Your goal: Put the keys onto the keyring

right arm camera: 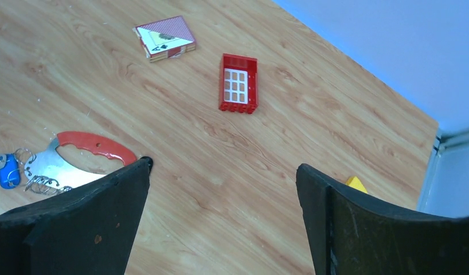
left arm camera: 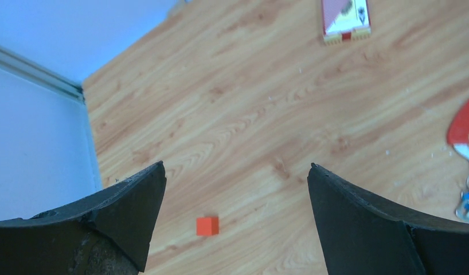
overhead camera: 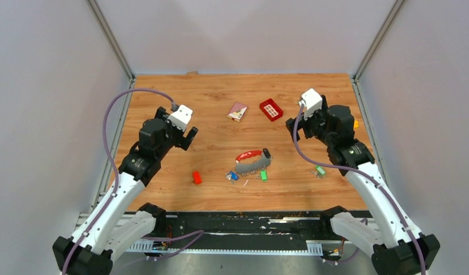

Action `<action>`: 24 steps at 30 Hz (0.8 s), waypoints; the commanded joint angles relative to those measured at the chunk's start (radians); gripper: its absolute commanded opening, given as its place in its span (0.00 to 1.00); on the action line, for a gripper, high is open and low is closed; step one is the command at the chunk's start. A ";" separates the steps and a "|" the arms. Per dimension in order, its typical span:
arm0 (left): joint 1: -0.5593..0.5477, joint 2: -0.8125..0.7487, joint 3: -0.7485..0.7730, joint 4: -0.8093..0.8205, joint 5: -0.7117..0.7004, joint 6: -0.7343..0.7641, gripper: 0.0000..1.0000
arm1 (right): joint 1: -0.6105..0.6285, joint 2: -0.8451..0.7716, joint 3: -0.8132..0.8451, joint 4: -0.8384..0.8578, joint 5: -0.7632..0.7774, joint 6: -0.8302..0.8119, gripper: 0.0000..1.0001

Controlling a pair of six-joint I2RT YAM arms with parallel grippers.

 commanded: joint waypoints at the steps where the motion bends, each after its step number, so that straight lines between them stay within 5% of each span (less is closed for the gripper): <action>1: 0.028 -0.054 -0.019 0.181 -0.013 -0.089 1.00 | -0.022 -0.089 -0.054 0.063 0.094 0.162 1.00; 11: 0.047 -0.134 -0.055 0.259 -0.029 -0.175 1.00 | -0.050 -0.290 -0.177 0.099 0.066 0.151 1.00; 24: 0.047 -0.157 -0.034 0.186 0.014 -0.154 1.00 | -0.056 -0.351 -0.234 0.200 0.170 0.222 1.00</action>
